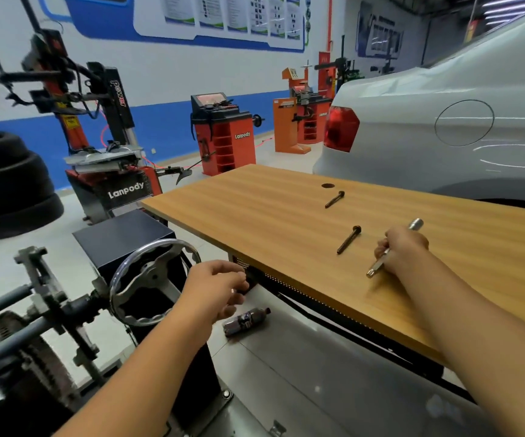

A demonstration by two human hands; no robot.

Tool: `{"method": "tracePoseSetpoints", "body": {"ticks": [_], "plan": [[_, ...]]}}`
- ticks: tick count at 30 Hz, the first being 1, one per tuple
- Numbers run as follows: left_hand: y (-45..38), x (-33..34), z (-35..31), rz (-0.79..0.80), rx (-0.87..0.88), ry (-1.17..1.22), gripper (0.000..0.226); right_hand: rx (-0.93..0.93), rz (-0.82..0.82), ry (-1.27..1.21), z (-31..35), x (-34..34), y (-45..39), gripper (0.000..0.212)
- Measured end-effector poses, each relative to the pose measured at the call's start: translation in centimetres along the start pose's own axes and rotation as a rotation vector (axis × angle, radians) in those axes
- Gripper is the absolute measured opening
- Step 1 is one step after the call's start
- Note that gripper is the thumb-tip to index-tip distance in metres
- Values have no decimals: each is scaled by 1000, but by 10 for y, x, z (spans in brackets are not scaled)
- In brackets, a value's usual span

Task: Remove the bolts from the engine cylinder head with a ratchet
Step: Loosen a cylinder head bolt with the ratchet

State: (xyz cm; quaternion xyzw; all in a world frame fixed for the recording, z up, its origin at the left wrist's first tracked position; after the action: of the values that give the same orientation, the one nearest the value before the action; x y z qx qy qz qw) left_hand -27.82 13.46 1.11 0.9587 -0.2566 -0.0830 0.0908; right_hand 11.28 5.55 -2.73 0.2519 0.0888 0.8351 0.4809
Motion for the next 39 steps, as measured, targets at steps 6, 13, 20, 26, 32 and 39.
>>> {"method": "tracePoseSetpoints", "body": {"ticks": [6, 13, 20, 26, 32, 39], "plan": [[10, -5, 18, 2, -31, 73, 9, 55, 125, 166, -20, 35, 16, 18], [27, -32, 33, -39, -31, 105, 11, -75, 226, 924, -29, 107, 17, 32], [44, -88, 35, -144, 27, 149, 16, -101, 149, 938, -26, 129, 13, 26], [37, -107, 18, -128, 91, 161, 19, -223, 675, 595, -79, 232, 150, 28], [63, -150, -22, -120, 225, 180, 44, -313, 1190, 292, -115, 351, 335, 38], [179, -309, -38, -485, 482, 15, 41, -803, 1605, 802, -136, 443, 495, 58]]}}
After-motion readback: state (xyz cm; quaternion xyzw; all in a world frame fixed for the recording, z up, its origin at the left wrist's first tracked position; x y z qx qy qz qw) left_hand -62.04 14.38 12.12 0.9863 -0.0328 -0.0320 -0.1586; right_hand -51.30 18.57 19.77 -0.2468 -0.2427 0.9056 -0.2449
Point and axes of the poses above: each hand's wrist, its own y-axis away from the middle knuckle, its own x-axis out of the palm, z = x × y, the point moved 7 cm from there along -y, towards the middle knuckle, and after that the axes turned 14 degrees about z, right-handed, at the moved point
